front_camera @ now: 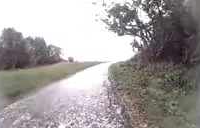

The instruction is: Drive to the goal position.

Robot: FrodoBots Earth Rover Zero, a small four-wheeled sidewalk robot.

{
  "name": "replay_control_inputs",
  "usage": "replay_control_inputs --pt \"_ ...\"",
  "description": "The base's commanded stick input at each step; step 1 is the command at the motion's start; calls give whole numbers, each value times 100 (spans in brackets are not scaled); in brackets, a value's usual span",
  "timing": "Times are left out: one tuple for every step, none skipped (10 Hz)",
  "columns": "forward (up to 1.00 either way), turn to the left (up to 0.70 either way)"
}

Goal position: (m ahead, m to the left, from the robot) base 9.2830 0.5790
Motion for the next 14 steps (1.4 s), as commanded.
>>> replay_control_inputs --pt "100 27" --pt "100 27" --pt "100 27" --pt "100 27" --pt "38 38" --pt "0 34" --pt "0 7" --pt "49 0" --pt "86 0" --pt "23 0" --pt "0 0" --pt "0 0" --pt "0 0" --pt "0 0"
